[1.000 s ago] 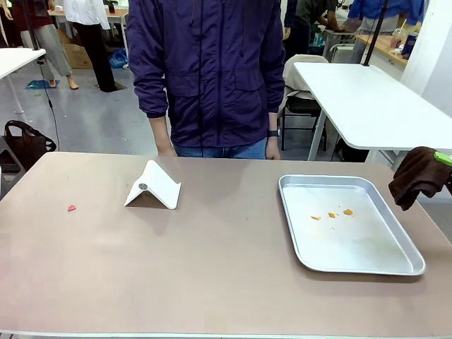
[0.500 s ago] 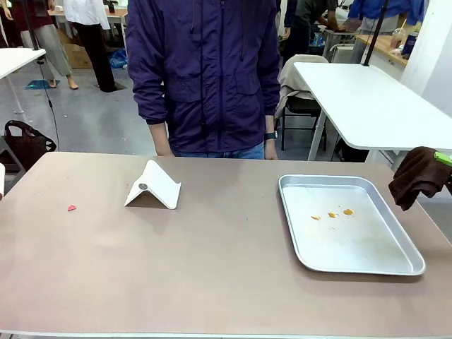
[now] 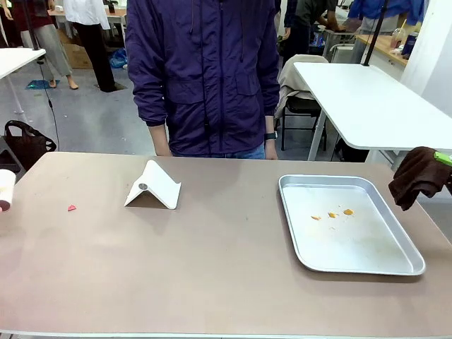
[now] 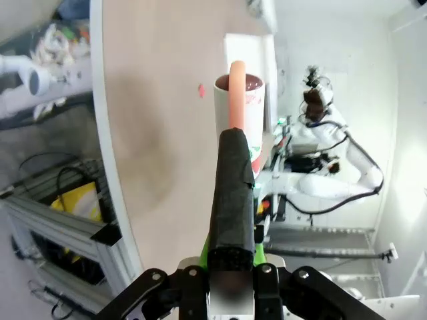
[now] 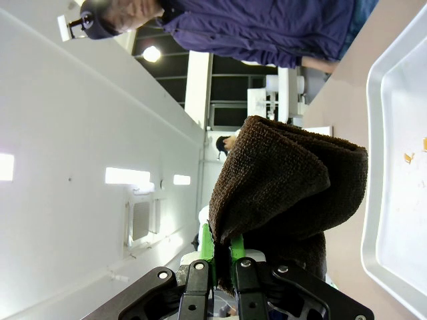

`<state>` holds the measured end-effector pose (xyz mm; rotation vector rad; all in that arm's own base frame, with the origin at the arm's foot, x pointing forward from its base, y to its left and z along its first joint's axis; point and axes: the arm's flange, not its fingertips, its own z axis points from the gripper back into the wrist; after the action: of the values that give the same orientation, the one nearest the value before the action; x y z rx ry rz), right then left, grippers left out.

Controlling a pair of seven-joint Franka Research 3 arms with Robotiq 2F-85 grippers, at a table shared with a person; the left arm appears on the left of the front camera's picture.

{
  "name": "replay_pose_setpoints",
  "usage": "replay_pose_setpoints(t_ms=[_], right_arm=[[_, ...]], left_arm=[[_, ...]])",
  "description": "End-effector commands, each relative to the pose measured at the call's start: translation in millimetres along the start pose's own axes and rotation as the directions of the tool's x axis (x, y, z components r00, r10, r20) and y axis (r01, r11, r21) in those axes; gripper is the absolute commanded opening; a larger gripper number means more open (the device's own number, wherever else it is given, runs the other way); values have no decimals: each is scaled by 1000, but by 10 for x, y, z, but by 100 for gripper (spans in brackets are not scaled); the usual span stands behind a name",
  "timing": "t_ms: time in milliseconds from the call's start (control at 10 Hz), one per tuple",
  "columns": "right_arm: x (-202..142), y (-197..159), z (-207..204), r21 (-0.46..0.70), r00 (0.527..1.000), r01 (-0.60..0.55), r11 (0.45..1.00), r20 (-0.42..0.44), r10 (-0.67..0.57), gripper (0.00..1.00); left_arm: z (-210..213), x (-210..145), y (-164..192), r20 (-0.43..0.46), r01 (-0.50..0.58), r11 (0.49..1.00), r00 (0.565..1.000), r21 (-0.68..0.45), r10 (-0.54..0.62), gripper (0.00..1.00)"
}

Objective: Clean the surface of the table.
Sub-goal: If a person points to the right, clean the right side of the table with your right hand, and if they point to the left, clean the left side with your left hand.

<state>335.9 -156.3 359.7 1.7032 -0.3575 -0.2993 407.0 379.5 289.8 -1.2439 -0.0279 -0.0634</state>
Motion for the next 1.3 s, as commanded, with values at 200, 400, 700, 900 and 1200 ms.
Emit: replay_pose_setpoints(t_ms=[200,400,700,900,1200], right_arm=[[-51,50,-9,5,1000,-12,1000,-8,12,0],[-51,50,-9,5,1000,-12,1000,-8,12,0],[-51,50,-9,5,1000,-12,1000,-8,12,0],[-51,50,-9,5,1000,-12,1000,-8,12,0],[-51,50,-9,5,1000,-12,1000,-8,12,0]], left_arm=[[-535,150,-307,-125,13,989,992,150,6,22],[-753,222,-320,-163,-4,976,986,216,41,22],[-1152,295,-325,-219,-13,956,972,294,80,22],[-1381,340,-384,-178,-18,942,981,335,82,22],[-1652,408,-477,-236,-19,929,965,369,114,22]])
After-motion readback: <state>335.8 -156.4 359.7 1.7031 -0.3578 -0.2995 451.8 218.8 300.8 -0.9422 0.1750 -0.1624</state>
